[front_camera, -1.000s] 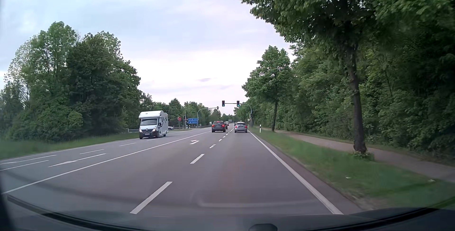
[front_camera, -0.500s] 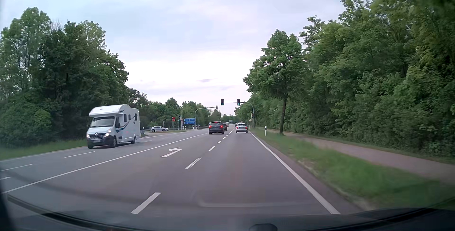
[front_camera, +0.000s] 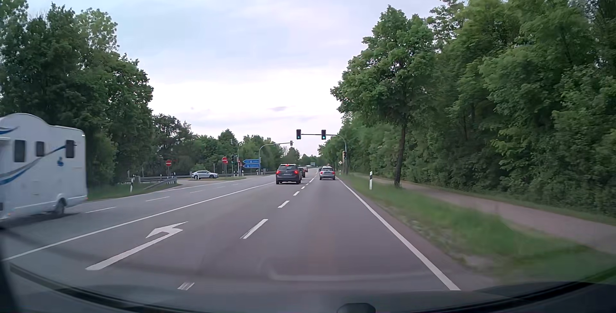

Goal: Follow the waypoints while adhering to traffic rules and regulations

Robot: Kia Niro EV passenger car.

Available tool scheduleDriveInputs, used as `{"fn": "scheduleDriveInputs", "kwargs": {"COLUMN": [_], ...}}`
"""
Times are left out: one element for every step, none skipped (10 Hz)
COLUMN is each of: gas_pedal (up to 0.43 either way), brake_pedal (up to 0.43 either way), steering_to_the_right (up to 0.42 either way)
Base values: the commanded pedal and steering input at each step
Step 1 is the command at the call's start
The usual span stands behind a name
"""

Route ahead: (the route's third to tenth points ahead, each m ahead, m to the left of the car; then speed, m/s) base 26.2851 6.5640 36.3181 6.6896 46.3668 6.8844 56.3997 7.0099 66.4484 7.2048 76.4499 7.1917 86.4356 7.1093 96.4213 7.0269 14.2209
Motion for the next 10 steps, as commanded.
{"fn": "scheduleDriveInputs", "kwargs": {"gas_pedal": [0.157, 0.157, 0.157, 0.157, 0.157, 0.169, 0.169, 0.169, 0.169, 0.169], "brake_pedal": [0.0, 0.0, 0.0, 0.0, 0.0, 0.0, 0.0, 0.0, 0.0, 0.0], "steering_to_the_right": [0.0, 0.0, 0.0, 0.0, 0.0, 0.0, 0.002, 0.004, 0.004, 0.003]}}
